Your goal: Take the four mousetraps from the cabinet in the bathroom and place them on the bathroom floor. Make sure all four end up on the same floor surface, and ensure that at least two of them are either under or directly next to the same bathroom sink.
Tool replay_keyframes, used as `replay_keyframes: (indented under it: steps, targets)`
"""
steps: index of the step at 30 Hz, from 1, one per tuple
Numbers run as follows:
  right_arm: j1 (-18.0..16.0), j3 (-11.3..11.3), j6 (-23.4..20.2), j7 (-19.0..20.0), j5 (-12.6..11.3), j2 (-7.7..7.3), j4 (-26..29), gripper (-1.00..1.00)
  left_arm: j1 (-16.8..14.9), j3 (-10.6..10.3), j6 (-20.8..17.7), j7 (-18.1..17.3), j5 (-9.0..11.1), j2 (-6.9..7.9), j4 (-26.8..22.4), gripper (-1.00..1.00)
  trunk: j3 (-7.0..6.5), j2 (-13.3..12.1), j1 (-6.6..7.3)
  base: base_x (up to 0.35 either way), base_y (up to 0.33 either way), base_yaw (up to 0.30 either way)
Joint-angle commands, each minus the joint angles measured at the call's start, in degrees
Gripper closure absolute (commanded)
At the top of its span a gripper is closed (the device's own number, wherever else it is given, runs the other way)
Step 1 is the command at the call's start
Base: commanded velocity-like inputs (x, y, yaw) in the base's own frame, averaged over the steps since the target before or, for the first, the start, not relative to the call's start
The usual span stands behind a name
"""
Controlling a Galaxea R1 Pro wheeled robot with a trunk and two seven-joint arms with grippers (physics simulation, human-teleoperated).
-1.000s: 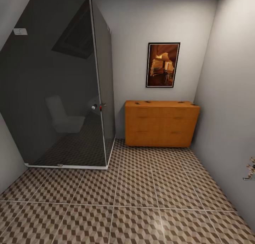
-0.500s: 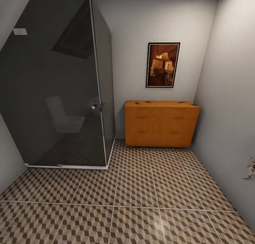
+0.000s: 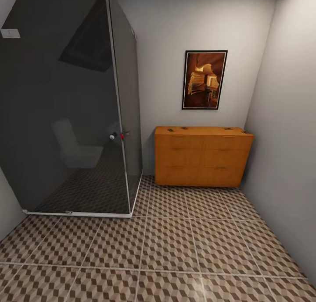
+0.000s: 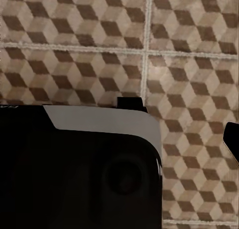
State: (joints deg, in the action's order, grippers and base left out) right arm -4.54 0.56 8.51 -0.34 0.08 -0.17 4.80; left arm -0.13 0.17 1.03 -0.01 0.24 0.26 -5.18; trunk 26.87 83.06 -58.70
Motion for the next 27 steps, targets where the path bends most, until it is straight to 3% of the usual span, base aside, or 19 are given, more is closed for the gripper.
replay_keyframes:
  steps: [1,15,27]
  targets:
    - [0.0,0.1,0.2,0.0,0.0,0.0,0.0,-1.0,0.0,0.0,0.1,0.0,0.0,0.0,0.0,-1.0,0.05,0.0,-0.03,0.332,0.0,0.0]
    - [0.0,0.1,0.2,0.0,0.0,0.0,0.0,-1.0,0.0,-0.1,0.1,0.0,-0.1,0.0,0.0,-1.0,0.05,0.0,-0.03,0.302,0.0,0.0]
    - [0.0,0.1,0.2,0.0,0.0,0.0,0.0,-1.0,0.0,-0.3,0.1,-0.1,-0.3,-0.14,0.0,-1.0,0.05,0.0,-0.03,0.067,0.0,0.0]
